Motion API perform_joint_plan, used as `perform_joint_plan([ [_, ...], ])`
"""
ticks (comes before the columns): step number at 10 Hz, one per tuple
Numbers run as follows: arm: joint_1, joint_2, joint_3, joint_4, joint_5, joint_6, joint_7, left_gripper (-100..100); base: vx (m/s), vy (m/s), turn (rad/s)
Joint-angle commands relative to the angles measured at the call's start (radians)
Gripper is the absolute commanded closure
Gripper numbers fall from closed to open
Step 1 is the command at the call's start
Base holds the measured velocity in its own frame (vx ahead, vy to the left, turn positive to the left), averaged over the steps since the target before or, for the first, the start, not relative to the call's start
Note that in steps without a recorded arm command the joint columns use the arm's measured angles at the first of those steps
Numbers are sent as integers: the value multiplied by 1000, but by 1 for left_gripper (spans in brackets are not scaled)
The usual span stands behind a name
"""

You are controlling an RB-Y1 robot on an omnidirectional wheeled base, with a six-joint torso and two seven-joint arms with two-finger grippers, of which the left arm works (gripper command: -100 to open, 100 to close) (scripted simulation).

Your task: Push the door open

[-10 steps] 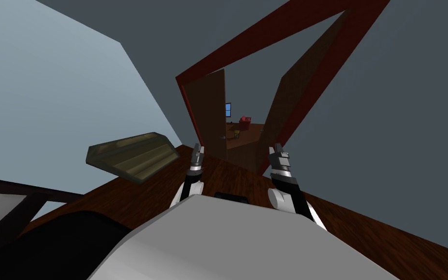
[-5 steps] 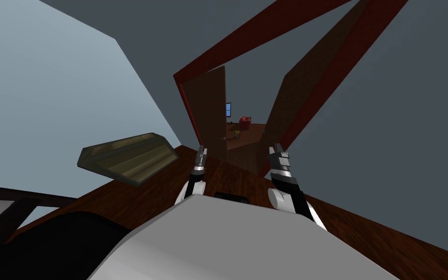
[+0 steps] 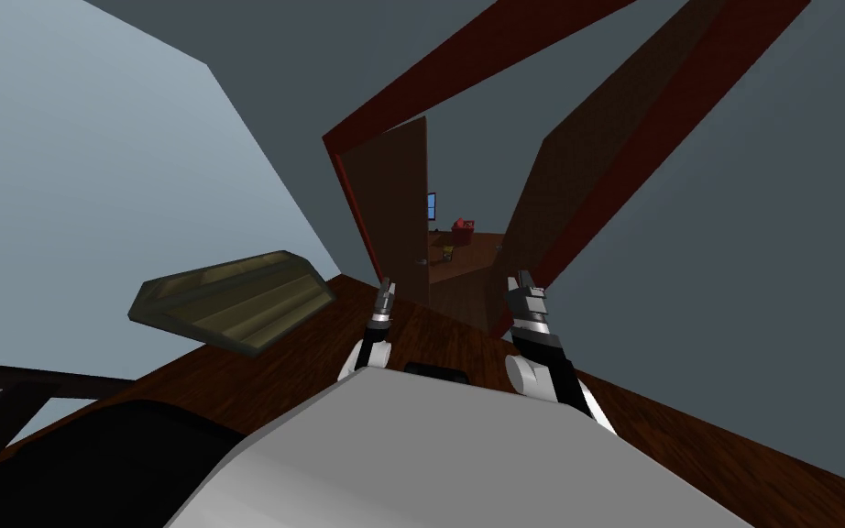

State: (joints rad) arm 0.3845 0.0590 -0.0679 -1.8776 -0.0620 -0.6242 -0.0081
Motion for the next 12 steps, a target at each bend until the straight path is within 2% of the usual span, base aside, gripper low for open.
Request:
perform_joint_plan([
  [1,-28,5,-3,50,1,-6,7,-100,70,23,-4],
  [3,-57,9,-10,112,0,-15,14,-100,99,49,-8],
  [4,-57,9,-10,121,0,-15,14,-100,74,36,-4],
  [6,-88,13,-17,188,0,-25,22,-100,58,37,-4],
  [7,-88,13,-17,191,0,-25,22,-100,53,28,-6],
  [10,-135,18,-29,289,-1,-40,34,-100,83,29,-5],
  [11,-135,18,-29,299,-1,-40,34,-100,67,47,-5],
  [12,-151,19,-33,335,-1,-45,38,-100,47,44,-3],
])
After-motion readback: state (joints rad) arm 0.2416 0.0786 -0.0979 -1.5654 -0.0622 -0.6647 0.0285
